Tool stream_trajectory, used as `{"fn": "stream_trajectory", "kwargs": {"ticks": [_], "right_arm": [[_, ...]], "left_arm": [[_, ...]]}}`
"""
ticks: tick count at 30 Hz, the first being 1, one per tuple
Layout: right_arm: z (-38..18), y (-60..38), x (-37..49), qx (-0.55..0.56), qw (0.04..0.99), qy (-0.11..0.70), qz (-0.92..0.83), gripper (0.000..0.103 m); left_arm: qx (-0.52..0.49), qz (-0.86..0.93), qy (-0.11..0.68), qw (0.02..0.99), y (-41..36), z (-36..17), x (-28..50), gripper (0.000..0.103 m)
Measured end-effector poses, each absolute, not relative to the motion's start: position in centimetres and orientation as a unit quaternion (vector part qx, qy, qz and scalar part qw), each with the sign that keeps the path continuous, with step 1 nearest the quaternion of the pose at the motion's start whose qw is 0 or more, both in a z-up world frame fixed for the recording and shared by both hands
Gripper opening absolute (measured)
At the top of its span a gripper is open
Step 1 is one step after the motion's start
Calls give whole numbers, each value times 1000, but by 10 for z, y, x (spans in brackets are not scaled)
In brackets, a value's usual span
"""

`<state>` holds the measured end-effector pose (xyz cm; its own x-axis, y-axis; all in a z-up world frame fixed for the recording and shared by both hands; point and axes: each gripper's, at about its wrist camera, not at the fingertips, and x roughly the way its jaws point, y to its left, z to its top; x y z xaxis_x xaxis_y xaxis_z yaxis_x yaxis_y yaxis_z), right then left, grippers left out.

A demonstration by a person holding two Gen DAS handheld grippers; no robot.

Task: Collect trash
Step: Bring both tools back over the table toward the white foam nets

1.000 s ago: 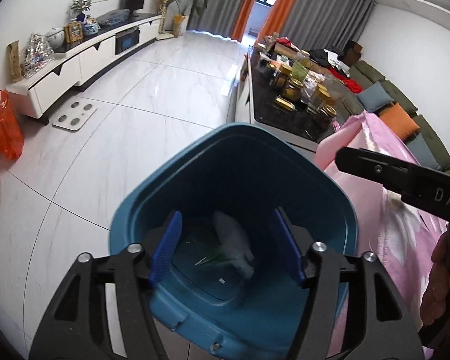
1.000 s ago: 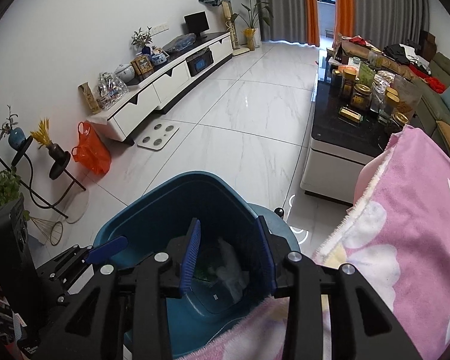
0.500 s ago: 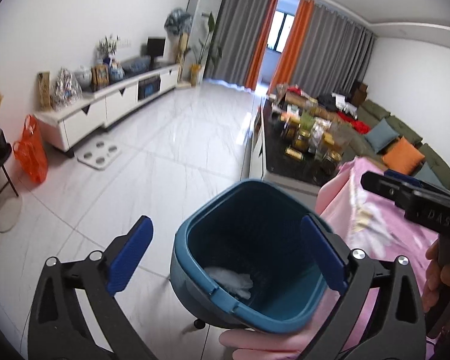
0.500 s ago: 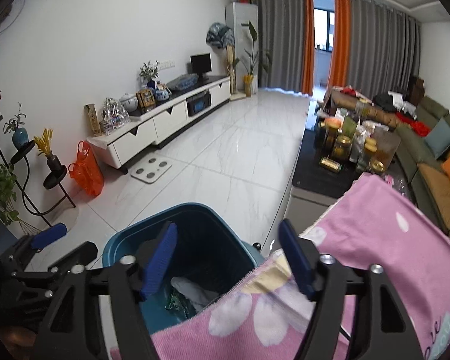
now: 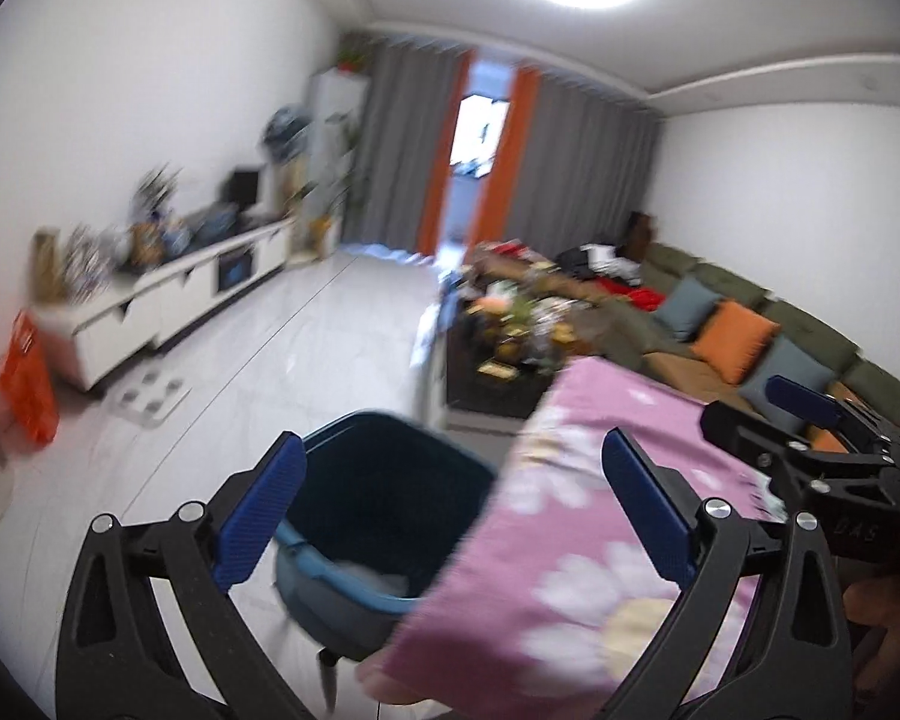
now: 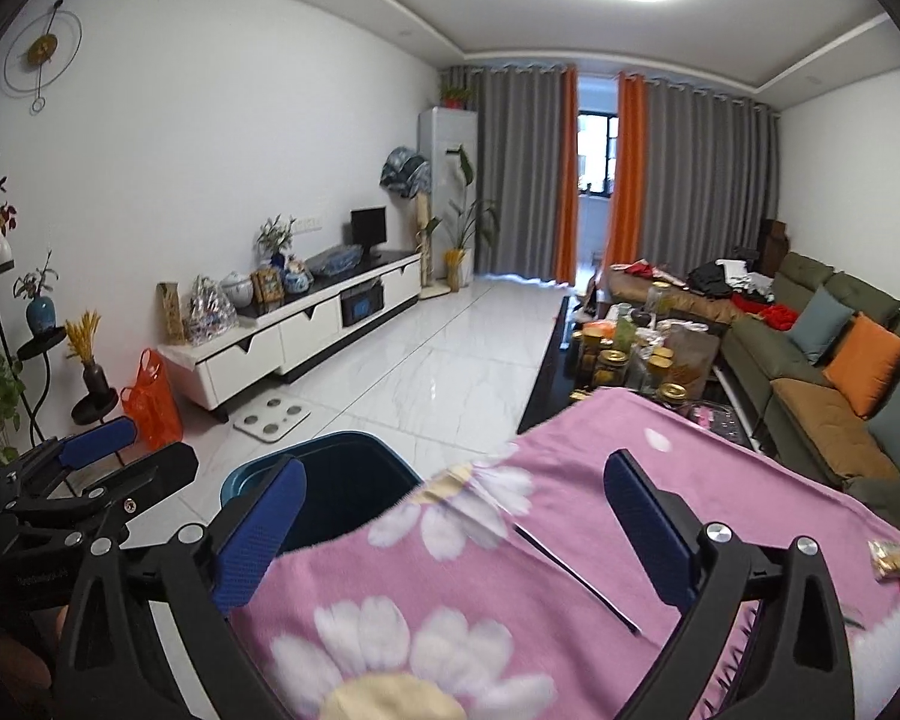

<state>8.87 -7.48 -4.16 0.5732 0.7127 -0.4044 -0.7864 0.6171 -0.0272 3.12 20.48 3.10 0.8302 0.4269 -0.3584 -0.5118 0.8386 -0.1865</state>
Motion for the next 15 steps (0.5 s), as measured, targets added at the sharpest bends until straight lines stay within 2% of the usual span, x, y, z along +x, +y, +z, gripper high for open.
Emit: {"fn": "stream_trajectory", "kwargs": {"ticks": [6, 15], "right_arm": [[-40, -145, 69, -72, 905, 155, 389, 96], [-49, -242, 36, -57, 942, 113, 310, 96]], "left_arm": [[-64, 185, 129, 972, 122, 49, 32, 97], [-45, 102, 128, 986, 50, 59, 27, 97]]}}
